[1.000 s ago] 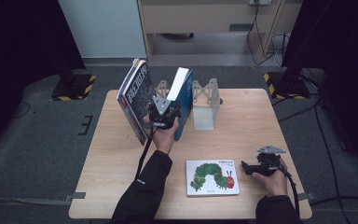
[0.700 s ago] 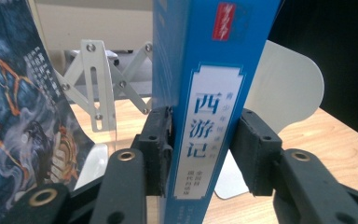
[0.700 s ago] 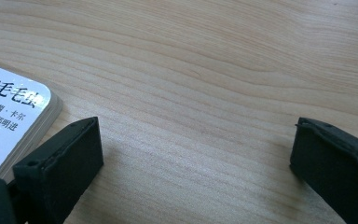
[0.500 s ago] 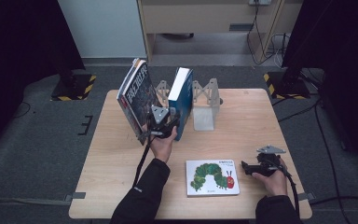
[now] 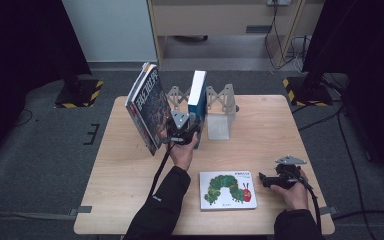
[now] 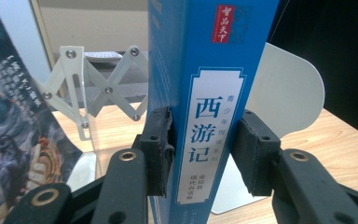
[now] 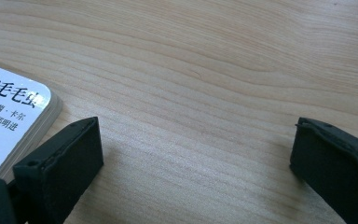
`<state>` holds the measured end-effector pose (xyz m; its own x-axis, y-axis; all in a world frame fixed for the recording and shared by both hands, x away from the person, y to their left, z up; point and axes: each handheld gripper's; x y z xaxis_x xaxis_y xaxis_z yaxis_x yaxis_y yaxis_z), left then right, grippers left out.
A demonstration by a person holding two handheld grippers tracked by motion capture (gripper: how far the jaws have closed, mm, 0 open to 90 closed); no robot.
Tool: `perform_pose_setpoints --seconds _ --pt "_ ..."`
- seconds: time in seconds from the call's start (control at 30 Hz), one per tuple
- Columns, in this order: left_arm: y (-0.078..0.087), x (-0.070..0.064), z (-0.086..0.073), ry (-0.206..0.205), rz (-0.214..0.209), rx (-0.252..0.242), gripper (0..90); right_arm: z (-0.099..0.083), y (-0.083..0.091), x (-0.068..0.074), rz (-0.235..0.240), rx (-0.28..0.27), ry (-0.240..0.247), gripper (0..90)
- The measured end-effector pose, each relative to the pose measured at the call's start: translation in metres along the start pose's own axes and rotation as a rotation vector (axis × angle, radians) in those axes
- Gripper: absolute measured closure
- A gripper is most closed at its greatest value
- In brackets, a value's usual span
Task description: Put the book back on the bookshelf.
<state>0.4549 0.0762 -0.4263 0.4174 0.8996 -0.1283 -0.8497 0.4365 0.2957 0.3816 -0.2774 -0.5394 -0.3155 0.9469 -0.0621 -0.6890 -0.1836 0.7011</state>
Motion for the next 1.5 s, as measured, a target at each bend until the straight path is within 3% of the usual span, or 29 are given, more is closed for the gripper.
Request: perform_pose_setpoints --seconds 0.27,0.4,0.53,0.77,1.1,1.3,1.5 --pt "-0.007 -0.001 0.000 -0.016 -0.045 -0.003 56.8 0.000 0.000 0.000 0.001 0.002 0.000 2.5" --pt "-0.003 0.003 -0.008 0.005 -0.085 0.022 55.9 0.000 0.000 0.000 0.001 0.002 0.000 2.5" --pt "-0.007 0.005 -0.017 0.030 -0.088 0.047 56.9 0.000 0.000 0.000 0.001 0.002 0.000 2.5" --pt "-0.011 -0.001 -0.012 0.026 -0.069 0.062 57.3 0.000 0.000 0.000 0.000 0.001 0.000 2.5" --pt "-0.020 -0.009 -0.009 0.045 -0.093 0.069 56.2 0.000 0.000 0.000 0.000 0.000 0.000 2.5" --pt "-0.021 -0.007 -0.011 0.038 -0.110 0.060 55.2 0.000 0.000 0.000 0.002 0.002 0.001 2.5" --pt "-0.013 -0.004 -0.013 0.013 -0.131 0.083 51.5 0.000 0.000 0.000 0.001 0.002 -0.003 2.5"
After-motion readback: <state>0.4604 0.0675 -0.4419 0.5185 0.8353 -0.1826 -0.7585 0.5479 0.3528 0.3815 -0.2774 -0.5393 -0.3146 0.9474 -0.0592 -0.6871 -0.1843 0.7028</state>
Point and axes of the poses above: each handheld gripper's, and its own axes: y roughly backward along the jaws, z roughly out of its top, x roughly to its left, and after that the axes turned 5 degrees about -z, right-handed
